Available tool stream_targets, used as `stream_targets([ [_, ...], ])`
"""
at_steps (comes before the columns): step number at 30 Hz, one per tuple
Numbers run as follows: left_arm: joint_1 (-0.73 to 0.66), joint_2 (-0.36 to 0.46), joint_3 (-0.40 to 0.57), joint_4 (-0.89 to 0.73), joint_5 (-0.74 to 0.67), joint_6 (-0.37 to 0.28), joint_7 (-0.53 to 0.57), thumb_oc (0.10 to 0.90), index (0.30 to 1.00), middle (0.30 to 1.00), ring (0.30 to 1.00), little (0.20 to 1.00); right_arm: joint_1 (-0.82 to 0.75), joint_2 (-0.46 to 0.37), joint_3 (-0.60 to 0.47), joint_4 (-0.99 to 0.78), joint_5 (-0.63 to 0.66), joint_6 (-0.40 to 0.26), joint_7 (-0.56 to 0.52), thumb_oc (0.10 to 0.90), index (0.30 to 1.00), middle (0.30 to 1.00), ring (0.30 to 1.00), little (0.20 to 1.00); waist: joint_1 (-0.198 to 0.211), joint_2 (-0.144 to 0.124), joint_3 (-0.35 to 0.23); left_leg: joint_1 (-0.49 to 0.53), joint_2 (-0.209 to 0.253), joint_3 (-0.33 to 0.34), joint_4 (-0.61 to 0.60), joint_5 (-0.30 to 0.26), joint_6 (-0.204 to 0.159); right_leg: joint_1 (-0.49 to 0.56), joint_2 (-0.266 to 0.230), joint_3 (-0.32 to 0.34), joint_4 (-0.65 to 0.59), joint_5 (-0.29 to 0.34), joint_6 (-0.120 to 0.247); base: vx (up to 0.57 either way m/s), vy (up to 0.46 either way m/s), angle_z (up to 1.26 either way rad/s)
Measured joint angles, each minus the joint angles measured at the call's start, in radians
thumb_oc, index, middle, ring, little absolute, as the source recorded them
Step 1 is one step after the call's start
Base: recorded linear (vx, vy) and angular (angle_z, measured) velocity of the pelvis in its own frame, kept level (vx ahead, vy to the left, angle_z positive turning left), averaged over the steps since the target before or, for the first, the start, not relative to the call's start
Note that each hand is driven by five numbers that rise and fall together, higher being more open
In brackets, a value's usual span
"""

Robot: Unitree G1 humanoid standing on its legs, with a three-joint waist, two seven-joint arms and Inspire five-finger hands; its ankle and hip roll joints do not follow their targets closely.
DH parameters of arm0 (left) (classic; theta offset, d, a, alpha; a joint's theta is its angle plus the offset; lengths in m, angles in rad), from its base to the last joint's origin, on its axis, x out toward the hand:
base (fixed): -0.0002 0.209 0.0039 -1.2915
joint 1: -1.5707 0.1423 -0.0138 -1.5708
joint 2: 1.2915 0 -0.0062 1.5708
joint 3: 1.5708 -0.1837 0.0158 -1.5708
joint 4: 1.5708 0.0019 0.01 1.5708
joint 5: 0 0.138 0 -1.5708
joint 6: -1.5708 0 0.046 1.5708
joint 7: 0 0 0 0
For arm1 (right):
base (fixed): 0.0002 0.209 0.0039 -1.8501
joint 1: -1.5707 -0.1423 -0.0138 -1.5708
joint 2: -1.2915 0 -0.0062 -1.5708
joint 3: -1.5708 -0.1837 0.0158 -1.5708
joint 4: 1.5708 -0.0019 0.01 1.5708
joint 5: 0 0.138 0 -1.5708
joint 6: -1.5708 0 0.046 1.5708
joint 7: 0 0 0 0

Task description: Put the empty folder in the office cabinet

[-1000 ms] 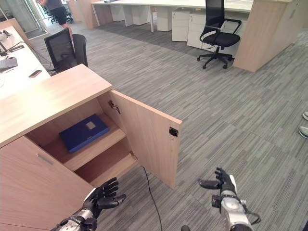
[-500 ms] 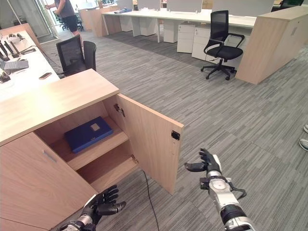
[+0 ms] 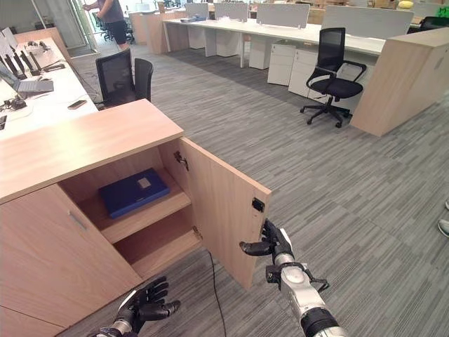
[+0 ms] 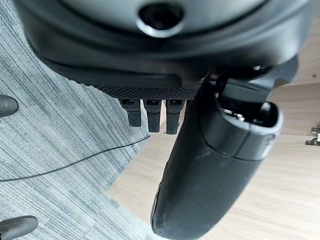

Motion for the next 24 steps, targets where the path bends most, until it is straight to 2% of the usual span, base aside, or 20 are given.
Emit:
stream_targets([
  [5, 0.006, -0.023, 0.036, 0.02, 0.001, 0.0, 0.005, 0.8, 0.9, 0.9, 0.9, 0.9, 0.071, -0.001, 0.004, -0.074, 0.0, 0.007, 0.001, 0.8, 0.9, 0.9, 0.9, 0.9, 0.002, 0.008, -0.011, -0.012, 0.001, -0.012, 0.0, 0.003, 0.003, 0.006, 0.001, -0.018, 0.0, -0.009, 0.008, -0.01, -0.023, 0.11],
  [10, 0.03, -0.044, 0.087, 0.041, 0.001, 0.003, 0.03, 0.8, 0.9, 0.9, 0.9, 0.9, 0.141, -0.017, 0.042, -0.146, -0.013, 0.008, 0.028, 0.8, 0.9, 0.9, 0.9, 0.9, 0.001, 0.013, -0.018, -0.04, 0.007, -0.062, 0.001, 0.017, 0.0, 0.006, 0.01, -0.058, 0.0, -0.015, 0.001, -0.09, -0.029, 0.22],
  [14, -0.011, -0.072, 0.115, 0.092, -0.003, -0.01, 0.061, 0.8, 0.9, 0.9, 0.9, 0.9, 0.14, -0.04, 0.061, -0.144, -0.019, 0.007, 0.038, 0.8, 0.9, 0.9, 0.9, 0.9, 0.05, 0.021, -0.011, -0.163, 0.004, -0.136, 0.083, 0.055, -0.025, -0.023, 0.019, -0.14, 0.004, -0.014, -0.002, -0.21, 0.037, 0.76],
  [15, -0.056, -0.082, 0.106, 0.111, -0.003, -0.011, 0.069, 0.8, 0.9, 0.9, 0.9, 0.9, 0.138, -0.046, 0.044, -0.145, -0.019, 0.004, 0.037, 0.8, 0.9, 0.9, 0.9, 0.9, 0.055, 0.012, 0.009, -0.235, -0.001, -0.108, 0.12, 0.087, -0.036, -0.018, -0.012, -0.215, 0.0, 0.003, -0.026, -0.2, 0.133, 1.58],
  [16, -0.076, -0.088, 0.099, 0.123, -0.003, -0.009, 0.068, 0.8, 0.9, 0.9, 0.9, 0.9, 0.142, -0.06, 0.043, -0.149, -0.019, 0.004, 0.036, 0.8, 0.9, 0.9, 0.9, 0.9, 0.037, 0.003, 0.022, -0.272, 0.011, 0.035, 0.135, 0.095, -0.03, -0.006, -0.026, -0.301, -0.001, 0.004, -0.048, -0.02, 0.103, 1.69],
  [17, -0.084, -0.09, 0.096, 0.132, -0.003, -0.009, 0.065, 0.8, 0.9, 0.9, 0.9, 0.9, 0.143, -0.061, 0.039, -0.147, -0.02, 0.007, 0.036, 0.8, 0.9, 0.9, 0.9, 0.9, 0.043, -0.001, 0.028, -0.288, 0.025, 0.127, 0.163, 0.049, 0.019, -0.01, -0.04, -0.328, 0.0, 0.001, -0.054, -0.02, 0.083, 1.03],
  [18, -0.077, -0.082, 0.097, 0.132, -0.003, -0.009, 0.065, 0.8, 0.9, 0.9, 0.9, 0.9, 0.14, -0.048, 0.039, -0.149, -0.025, 0.014, 0.036, 0.8, 0.9, 0.9, 0.9, 0.9, 0.069, -0.023, 0.031, -0.281, 0.065, 0.271, 0.218, 0.028, 0.019, -0.017, -0.071, -0.362, 0.0, 0.01, -0.066, 0.05, 0.184, 0.56],
  [19, -0.066, -0.07, 0.1, 0.14, -0.002, -0.008, 0.065, 0.8, 0.9, 0.9, 0.9, 0.9, 0.142, -0.029, 0.041, -0.16, -0.034, 0.015, 0.037, 0.8, 0.9, 0.9, 0.9, 0.9, 0.064, -0.046, 0.032, -0.276, 0.09, 0.345, 0.309, -0.009, 0.002, -0.004, -0.116, -0.43, 0.001, 0.006, -0.052, 0.01, 0.208, 0.39],
  [21, -0.052, -0.07, 0.102, 0.147, -0.001, -0.009, 0.061, 0.8, 0.9, 0.9, 0.9, 0.9, 0.152, -0.029, 0.038, -0.174, -0.036, 0.015, 0.039, 0.8, 0.9, 0.9, 0.9, 0.9, 0.046, -0.04, 0.037, -0.23, 0.096, 0.342, 0.316, -0.049, -0.007, 0.023, -0.138, -0.456, 0.001, -0.002, -0.02, 0.05, 0.157, 0.7],
  [22, -0.047, -0.07, 0.102, 0.146, 0.0, -0.009, 0.055, 0.8, 0.9, 0.9, 0.9, 0.9, 0.165, -0.031, 0.037, -0.175, -0.036, 0.015, 0.039, 0.8, 0.9, 0.9, 0.9, 0.9, 0.042, -0.024, 0.031, -0.195, 0.085, 0.32, 0.271, -0.072, 0.005, 0.037, -0.138, -0.462, 0.003, 0.002, 0.011, 0.05, 0.194, 1.04],
  [23, -0.045, -0.051, 0.113, 0.145, 0.0, -0.012, 0.061, 0.8, 0.9, 0.9, 0.9, 0.9, 0.179, 0.009, 0.015, -0.169, -0.036, 0.02, 0.035, 0.8, 0.9, 0.9, 0.9, 0.9, 0.05, -0.073, 0.032, -0.204, 0.022, 0.296, 0.227, -0.063, 0.027, 0.042, -0.169, -0.433, 0.009, -0.016, 0.028, 0.06, 0.277, 1.17],
  [24, -0.056, -0.036, 0.12, 0.142, 0.001, -0.017, 0.061, 0.8, 0.9, 0.9, 0.9, 0.9, 0.179, 0.032, 0.0, -0.169, -0.036, 0.026, 0.032, 0.8, 0.9, 0.9, 0.9, 0.9, 0.055, -0.1, 0.033, -0.226, -0.005, 0.274, 0.222, -0.057, 0.036, 0.041, -0.187, -0.443, 0.009, -0.02, 0.031, 0.07, 0.296, 1.31],
])
